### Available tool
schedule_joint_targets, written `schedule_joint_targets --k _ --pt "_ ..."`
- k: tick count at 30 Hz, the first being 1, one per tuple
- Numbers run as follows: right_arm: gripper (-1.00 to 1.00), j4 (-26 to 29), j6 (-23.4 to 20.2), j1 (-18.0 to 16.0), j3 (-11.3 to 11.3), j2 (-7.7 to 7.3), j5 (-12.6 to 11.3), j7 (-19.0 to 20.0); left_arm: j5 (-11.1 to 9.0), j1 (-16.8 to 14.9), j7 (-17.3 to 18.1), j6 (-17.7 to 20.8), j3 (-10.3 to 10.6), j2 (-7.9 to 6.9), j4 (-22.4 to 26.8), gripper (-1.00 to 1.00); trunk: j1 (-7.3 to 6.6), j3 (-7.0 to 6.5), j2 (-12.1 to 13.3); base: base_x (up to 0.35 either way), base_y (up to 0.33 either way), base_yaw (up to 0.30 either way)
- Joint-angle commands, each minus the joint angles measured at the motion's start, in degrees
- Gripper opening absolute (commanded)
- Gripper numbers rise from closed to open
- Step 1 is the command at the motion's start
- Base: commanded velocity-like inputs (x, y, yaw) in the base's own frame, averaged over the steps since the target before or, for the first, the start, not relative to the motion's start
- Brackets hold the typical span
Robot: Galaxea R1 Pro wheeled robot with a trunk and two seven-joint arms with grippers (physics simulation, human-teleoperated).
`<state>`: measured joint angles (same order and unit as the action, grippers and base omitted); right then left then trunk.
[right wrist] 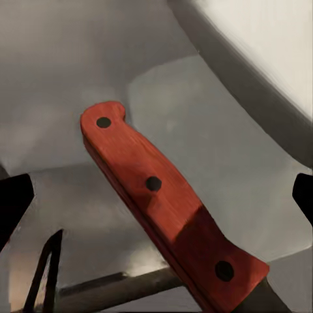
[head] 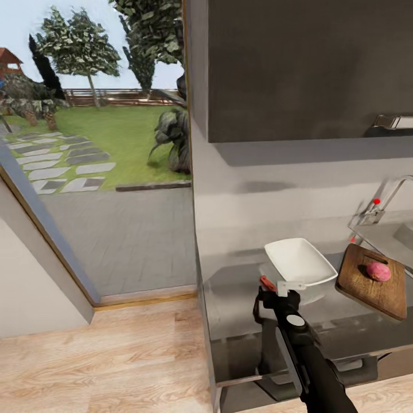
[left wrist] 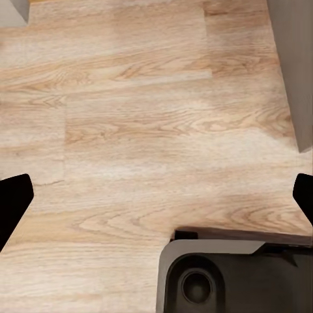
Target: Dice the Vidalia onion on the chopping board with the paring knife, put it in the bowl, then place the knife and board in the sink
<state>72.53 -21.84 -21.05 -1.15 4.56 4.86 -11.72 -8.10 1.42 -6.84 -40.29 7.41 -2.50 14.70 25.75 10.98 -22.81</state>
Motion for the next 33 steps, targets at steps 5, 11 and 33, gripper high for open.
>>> schedule_joint_targets --k 5,11,33 --pt "1.0 0.1 -0.5 0.0 -0.1 0.01 0.5 -0.1 -0.4 0.0 -0.3 0.0 0.5 -0.05 0.1 1.0 0.03 0.1 -0.1 0.0 0.038 0.0" --pt "1.0 0.1 -0.5 0.0 -0.1 0.0 0.5 -0.1 -0.4 0.1 -0.3 0.0 0.5 -0.05 0.1 1.0 0.03 0.1 -0.1 0.0 0.007 0.0" --pt "1.0 0.1 -0.5 0.0 -0.1 -0.08 0.6 -0.1 -0.4 0.1 -0.3 0.0 0.6 -0.05 0.1 1.0 0.03 0.1 -0.1 0.0 -0.11 0.0"
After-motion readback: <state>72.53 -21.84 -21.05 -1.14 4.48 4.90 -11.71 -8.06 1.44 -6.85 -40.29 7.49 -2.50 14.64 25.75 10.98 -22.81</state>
